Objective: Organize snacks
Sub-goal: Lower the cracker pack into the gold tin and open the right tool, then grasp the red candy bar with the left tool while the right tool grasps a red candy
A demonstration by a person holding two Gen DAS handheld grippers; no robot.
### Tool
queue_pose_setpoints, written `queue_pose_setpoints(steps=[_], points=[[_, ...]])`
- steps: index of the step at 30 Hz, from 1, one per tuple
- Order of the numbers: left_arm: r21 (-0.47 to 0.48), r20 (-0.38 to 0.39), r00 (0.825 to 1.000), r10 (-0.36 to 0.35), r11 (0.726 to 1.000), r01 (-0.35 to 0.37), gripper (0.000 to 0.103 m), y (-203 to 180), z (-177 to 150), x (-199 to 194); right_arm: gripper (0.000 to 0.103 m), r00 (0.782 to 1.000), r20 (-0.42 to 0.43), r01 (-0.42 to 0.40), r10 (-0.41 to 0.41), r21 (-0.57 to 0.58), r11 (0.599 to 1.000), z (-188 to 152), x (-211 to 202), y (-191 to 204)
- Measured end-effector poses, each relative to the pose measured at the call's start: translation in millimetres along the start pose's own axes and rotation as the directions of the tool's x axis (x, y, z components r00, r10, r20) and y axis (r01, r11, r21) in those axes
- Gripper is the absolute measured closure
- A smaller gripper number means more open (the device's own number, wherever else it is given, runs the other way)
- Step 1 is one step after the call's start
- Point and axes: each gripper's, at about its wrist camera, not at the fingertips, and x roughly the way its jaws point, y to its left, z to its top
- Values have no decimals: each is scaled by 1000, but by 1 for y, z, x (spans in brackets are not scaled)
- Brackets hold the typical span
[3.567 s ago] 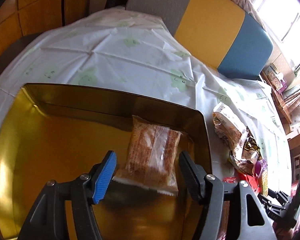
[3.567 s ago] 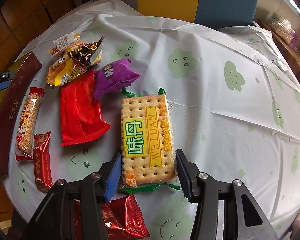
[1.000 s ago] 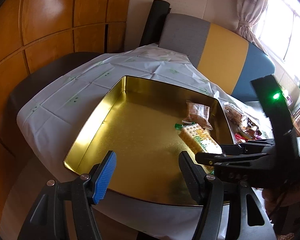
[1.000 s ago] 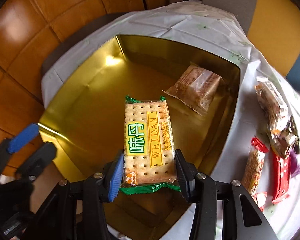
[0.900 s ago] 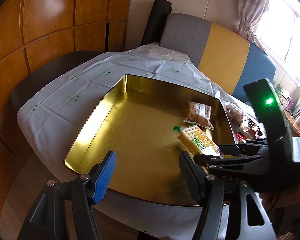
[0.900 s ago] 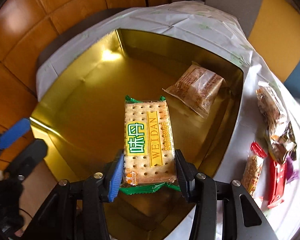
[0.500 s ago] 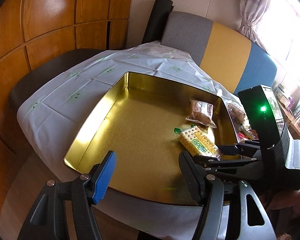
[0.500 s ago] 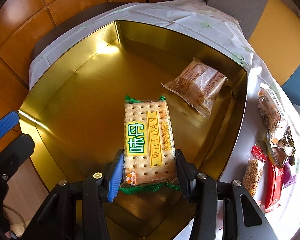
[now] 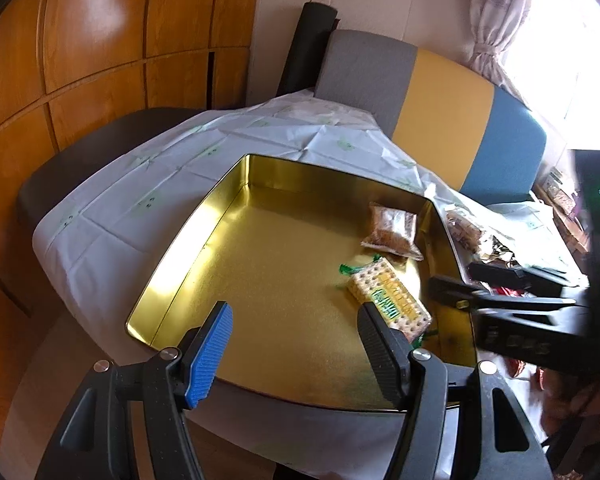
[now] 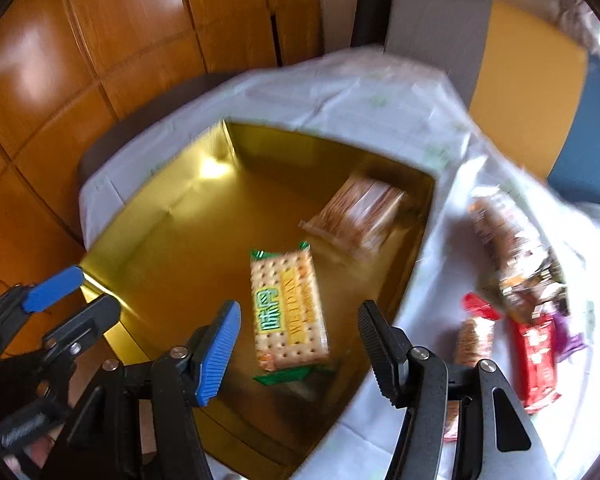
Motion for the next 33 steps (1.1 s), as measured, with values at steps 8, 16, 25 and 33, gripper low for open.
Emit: queue_pose_setpoints(steps=[8,16,25,33], points=[[107,51,995,-85,991,79,37,-25,-1,-13,3,949,242,189,-202,74,979,-31,-77,-51],[226,55,980,-189,959,172,30,-70,-2,-19,3,974,128,145,-188,285,947,-72,-111,-159],[374,-69,965,-252,890,259,23,-139,-14,-13,0,963,-38,259,-265,394,882,-116,-124,-243],[348,-296,914,-279,859,375,53,-199,-32,17,0,960,-110,277,-256,479,833,-142,-111,-282]])
